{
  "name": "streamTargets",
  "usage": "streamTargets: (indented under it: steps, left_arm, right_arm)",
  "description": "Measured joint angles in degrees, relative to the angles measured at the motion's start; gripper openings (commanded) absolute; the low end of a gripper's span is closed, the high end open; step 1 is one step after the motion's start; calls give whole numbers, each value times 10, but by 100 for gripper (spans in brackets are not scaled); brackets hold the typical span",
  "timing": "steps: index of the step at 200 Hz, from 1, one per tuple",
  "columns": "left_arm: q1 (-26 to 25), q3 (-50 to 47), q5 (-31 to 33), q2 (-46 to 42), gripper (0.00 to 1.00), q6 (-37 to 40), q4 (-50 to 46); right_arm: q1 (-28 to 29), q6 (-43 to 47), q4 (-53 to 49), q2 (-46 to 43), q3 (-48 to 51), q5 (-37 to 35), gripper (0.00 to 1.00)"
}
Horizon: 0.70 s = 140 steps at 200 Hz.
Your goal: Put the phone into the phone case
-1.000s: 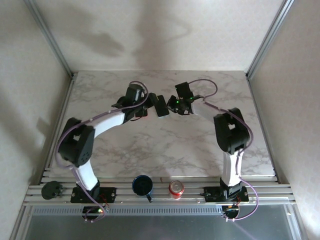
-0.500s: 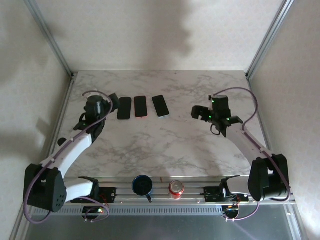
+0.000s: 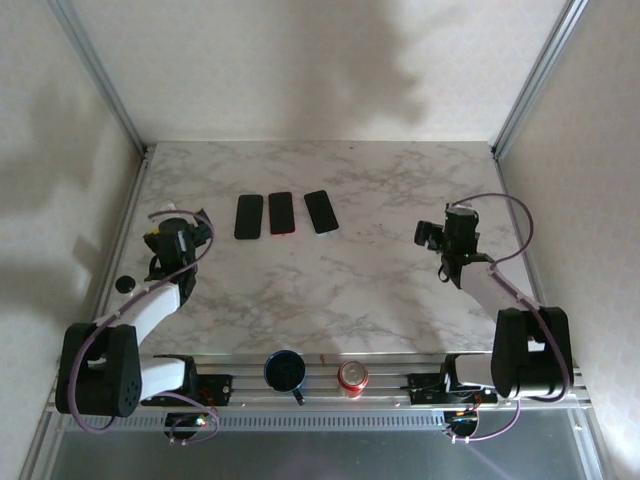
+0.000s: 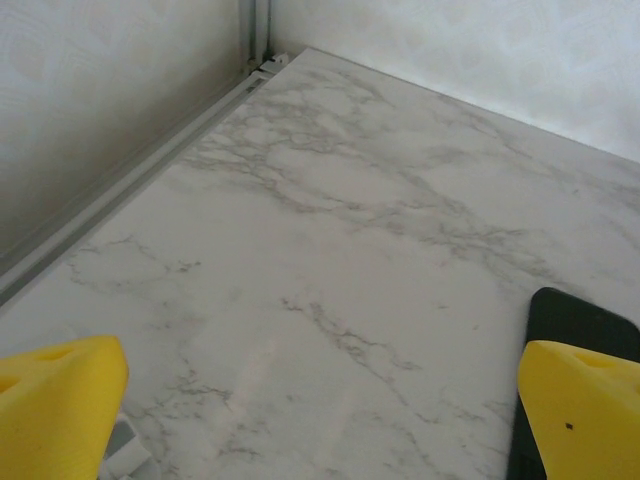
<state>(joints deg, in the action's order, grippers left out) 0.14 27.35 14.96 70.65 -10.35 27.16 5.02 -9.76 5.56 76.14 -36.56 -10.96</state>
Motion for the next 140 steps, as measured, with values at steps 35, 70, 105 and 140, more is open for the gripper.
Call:
streamTargets:
  steps: [35, 70, 105, 140]
  left_arm:
    - [16, -58, -21, 25, 100, 28, 129]
    - [22, -120, -68, 79, 100, 43, 242]
    - [22, -121, -121, 117, 100, 63, 323]
    - [22, -130, -137, 164, 100, 72, 395]
  right_arm:
    - [0, 13, 89, 31, 33, 0, 99]
    - [0, 37, 184, 62, 52, 0, 99]
    - [-2, 56, 330, 79, 132, 5, 99]
    - [-3, 62, 391, 126, 161, 5, 99]
